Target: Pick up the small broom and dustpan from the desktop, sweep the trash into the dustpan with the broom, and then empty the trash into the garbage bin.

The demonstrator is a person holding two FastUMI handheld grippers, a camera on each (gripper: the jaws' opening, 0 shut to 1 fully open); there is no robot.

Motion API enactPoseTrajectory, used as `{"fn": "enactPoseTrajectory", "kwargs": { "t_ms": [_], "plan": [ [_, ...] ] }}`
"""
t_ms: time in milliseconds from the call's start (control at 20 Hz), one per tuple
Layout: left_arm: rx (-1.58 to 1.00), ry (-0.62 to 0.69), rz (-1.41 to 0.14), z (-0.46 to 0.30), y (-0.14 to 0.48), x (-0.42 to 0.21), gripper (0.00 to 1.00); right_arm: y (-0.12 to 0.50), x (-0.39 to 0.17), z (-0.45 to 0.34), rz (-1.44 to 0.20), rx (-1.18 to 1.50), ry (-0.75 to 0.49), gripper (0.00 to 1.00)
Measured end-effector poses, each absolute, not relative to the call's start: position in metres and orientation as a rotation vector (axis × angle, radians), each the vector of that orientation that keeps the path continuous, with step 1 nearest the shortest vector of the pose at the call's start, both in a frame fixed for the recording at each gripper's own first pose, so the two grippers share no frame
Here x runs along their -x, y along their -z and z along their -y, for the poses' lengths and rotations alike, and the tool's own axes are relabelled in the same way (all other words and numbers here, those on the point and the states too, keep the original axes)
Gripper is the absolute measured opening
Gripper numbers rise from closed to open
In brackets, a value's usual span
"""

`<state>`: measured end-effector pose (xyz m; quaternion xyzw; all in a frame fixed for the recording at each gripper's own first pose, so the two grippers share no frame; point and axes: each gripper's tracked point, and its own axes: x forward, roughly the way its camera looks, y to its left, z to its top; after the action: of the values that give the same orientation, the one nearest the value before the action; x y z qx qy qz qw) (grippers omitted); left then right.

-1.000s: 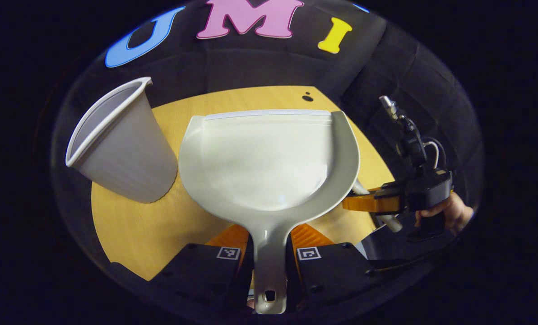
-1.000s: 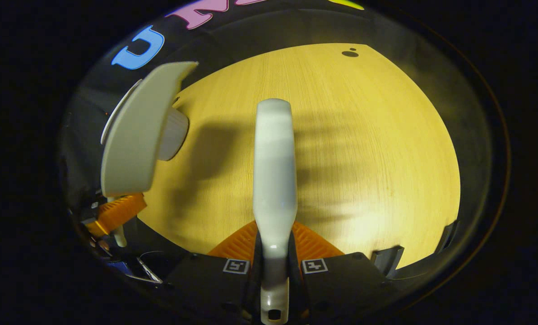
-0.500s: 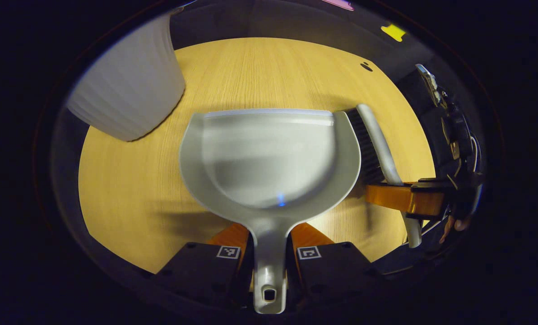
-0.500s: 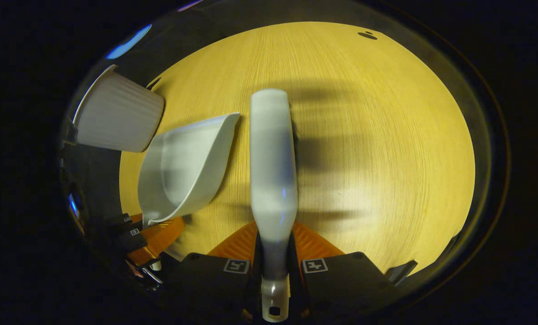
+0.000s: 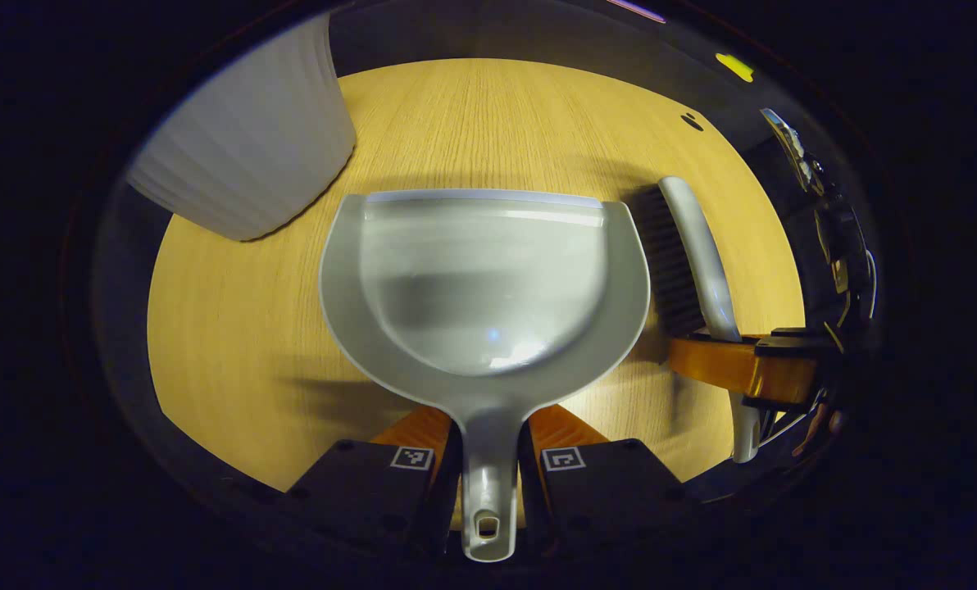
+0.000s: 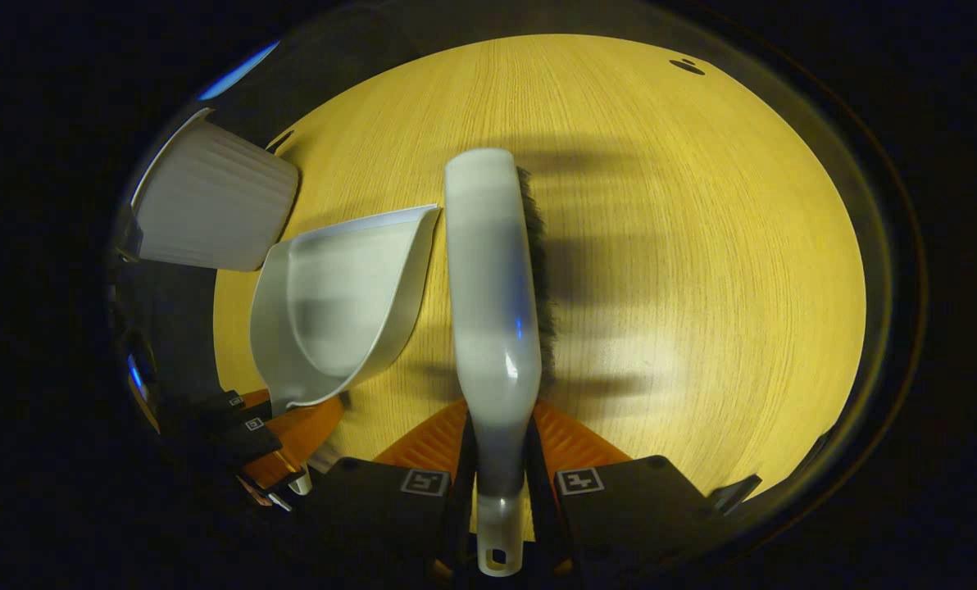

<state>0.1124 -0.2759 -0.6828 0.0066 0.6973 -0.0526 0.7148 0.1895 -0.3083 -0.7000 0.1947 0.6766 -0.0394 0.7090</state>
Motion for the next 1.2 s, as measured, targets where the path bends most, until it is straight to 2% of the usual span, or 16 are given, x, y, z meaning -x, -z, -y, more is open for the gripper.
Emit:
{"fn": "enactPoseTrajectory", "kwargs": {
  "t_ms": [50,100,150,200,250,350,550,650,700,750,1000,1200],
  "plan": [
    [-0.011,0.117,-1.542,0.278,0.68,-0.112,0.35,0.697,-0.19,0.309,-1.493,-0.436,0.089,0.33],
    [-0.006,0.119,-1.535,0.279,0.678,-0.113,0.63,0.691,-0.191,0.309,-1.477,-0.44,0.088,0.43],
    [-0.002,0.122,-1.527,0.278,0.672,-0.112,0.75,0.682,-0.192,0.31,-1.454,-0.446,0.084,0.54],
    [-0.003,0.122,-1.523,0.277,0.664,-0.111,0.78,0.673,-0.194,0.311,-1.427,-0.445,0.085,0.86],
    [0.003,0.134,-1.506,0.278,0.653,-0.108,0.8,0.661,-0.195,0.316,-1.395,-0.44,0.087,0.77],
    [0.037,0.152,-1.457,0.282,0.629,-0.107,0.8,0.635,-0.195,0.325,-1.316,-0.421,0.108,1.0],
    [0.119,0.197,-1.336,0.297,0.567,-0.108,0.8,0.557,-0.204,0.334,-1.11,-0.445,0.127,0.99],
    [0.131,0.2,-1.206,0.299,0.526,-0.121,0.8,0.505,-0.217,0.335,-0.959,-0.444,0.138,0.99],
    [0.135,0.206,-1.121,0.301,0.503,-0.13,0.8,0.482,-0.225,0.338,-0.871,-0.429,0.147,0.87],
    [0.142,0.222,-1.033,0.304,0.478,-0.138,0.8,0.458,-0.235,0.341,-0.784,-0.405,0.152,0.98],
    [0.15,0.279,-0.667,0.298,0.398,-0.153,0.79,0.366,-0.266,0.347,-0.438,-0.232,0.121,0.98],
    [0.076,0.248,-0.403,0.277,0.38,-0.147,0.79,0.286,-0.28,0.344,-0.161,-0.157,0.123,0.98]
  ]
}}
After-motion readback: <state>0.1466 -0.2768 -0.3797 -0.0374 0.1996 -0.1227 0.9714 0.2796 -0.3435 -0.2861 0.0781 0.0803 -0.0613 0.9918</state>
